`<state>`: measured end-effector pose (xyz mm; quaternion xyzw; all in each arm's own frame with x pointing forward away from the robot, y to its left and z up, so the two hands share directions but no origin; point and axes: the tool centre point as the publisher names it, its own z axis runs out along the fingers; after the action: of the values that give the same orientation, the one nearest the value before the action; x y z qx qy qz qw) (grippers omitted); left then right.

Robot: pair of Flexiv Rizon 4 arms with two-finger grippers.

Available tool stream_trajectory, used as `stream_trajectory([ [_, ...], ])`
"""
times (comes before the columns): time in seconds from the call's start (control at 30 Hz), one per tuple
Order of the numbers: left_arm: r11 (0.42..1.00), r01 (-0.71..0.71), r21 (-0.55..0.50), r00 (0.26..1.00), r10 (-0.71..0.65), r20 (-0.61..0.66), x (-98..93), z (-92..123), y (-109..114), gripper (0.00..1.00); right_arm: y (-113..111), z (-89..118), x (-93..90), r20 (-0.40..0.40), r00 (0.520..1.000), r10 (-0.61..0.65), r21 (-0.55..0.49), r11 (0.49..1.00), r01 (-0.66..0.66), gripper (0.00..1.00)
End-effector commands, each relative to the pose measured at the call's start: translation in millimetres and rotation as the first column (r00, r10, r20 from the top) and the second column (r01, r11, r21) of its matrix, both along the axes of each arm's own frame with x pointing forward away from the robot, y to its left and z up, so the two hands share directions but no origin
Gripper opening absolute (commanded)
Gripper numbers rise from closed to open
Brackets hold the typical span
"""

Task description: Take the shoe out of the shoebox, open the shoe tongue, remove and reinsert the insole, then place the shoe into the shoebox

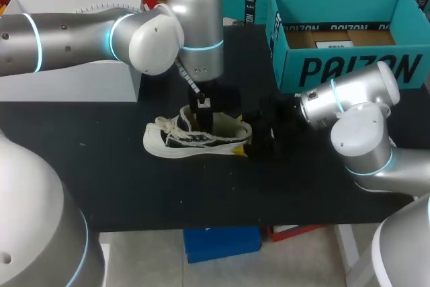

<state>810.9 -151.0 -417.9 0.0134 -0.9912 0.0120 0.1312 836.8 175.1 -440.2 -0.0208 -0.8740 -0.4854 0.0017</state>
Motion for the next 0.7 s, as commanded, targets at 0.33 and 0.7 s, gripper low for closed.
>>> stream_trajectory([
  [0.33, 0.986, -0.068, 0.154, 0.965, 0.025, 0.261, -15.1, -18, 9, 0.27, 0, -3, 0.9, -0.002, 1.000, -0.001, -0.001, 1.000, 0.001, 0.00],
  [0.7, 0.959, -0.138, 0.249, 0.886, 0.008, 0.463, -2.5, -40, 37, 0.27, 0, -3, 0.9, -0.002, 1.000, -0.001, -0.001, 1.000, 0.001, 0.00],
])
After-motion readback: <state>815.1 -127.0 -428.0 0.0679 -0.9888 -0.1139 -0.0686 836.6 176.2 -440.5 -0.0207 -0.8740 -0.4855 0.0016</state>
